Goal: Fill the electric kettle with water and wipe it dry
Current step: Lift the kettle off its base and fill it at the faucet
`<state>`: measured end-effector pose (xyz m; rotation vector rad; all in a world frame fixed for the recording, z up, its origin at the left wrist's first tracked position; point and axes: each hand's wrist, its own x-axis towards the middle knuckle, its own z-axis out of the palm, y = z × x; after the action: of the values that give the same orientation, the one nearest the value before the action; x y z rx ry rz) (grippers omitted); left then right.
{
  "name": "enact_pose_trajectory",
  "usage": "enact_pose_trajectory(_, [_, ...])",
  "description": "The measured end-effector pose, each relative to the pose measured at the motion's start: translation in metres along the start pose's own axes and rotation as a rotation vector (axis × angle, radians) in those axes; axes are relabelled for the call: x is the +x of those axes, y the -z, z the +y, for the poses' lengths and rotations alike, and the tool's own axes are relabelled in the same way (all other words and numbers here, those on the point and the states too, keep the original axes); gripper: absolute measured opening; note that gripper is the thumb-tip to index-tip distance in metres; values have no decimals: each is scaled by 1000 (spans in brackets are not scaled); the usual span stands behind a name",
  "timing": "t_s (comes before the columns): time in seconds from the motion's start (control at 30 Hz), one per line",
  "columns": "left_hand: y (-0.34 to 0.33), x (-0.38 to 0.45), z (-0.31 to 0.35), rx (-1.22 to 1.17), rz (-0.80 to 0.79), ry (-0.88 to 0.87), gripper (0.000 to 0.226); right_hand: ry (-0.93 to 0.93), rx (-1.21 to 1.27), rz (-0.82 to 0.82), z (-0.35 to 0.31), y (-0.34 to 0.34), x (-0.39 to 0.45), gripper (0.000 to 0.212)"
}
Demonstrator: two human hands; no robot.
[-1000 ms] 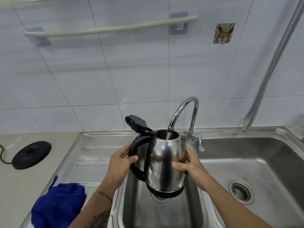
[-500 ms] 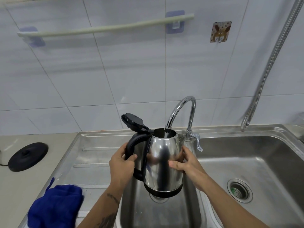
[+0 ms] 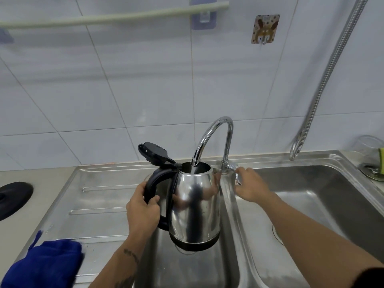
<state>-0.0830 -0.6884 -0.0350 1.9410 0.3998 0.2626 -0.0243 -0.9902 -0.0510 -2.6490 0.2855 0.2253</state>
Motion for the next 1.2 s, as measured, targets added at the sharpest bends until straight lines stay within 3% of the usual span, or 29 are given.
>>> enact_pose_trajectory(0.23, [0,2,4,0,-37,-6,36,101,-443,-112,-1,-18,8,54])
enact_pose_trajectory(0.57, [6,4,-2,5,-53,-22,37,233,-592,-47,9,-8,13,39])
enact_pose_trajectory(0.73, [8,5,-4,7,-55,-17,36,272,-542,25,10,-5,14,35])
enact_pose_trajectory(0.83, [9,7,-5,16,-54,-24,36,254,-376,120,4,9,24,34])
enact_pose_trajectory(1.2, [9,9,-3,8,-47,-27,33,-107,78,269,-3,40,62,39])
